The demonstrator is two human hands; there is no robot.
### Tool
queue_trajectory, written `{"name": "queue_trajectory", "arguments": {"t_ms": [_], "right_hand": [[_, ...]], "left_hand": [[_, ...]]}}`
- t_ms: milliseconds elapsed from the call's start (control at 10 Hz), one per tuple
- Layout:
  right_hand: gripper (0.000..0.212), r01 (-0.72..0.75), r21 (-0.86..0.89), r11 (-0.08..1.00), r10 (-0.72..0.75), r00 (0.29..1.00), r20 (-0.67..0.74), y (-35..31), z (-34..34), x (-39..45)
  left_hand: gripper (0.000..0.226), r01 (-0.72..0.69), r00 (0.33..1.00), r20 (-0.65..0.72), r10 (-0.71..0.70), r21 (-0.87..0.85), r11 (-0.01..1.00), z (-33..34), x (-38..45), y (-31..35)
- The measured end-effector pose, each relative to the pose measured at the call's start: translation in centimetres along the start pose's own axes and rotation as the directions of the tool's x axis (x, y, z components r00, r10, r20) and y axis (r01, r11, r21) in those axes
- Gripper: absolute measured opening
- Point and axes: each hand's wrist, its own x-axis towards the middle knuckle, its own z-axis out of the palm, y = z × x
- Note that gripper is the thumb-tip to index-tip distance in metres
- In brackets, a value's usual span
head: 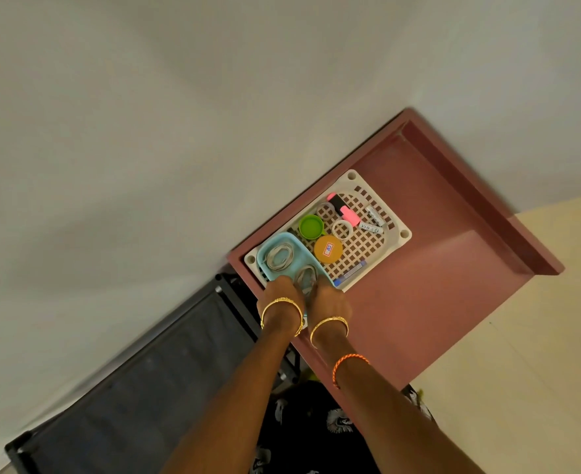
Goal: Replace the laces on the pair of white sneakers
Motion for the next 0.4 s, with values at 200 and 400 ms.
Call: {"name": "queue_trajectory", "arguments": {"t_ms": [200, 400], "right_hand": [[0.027, 0.071, -0.035, 0.997, -0.075, 0.990, -0.116, 0.5, -0.1, -0.9], [0.017, 0.270, 0.215, 0.939, -0.152, 0.883, -0.443, 1.9, 0.1, -1.6]], "left_hand": [[0.027, -0.056, 0.998, 0.001, 0.056, -0.053, 0.997, -0.5, -1.2, -0.3], [0.021, -0.228, 0.951, -0.261, 0.167, -0.225, 0.947, -0.9, -3.7, -1.2]]}}
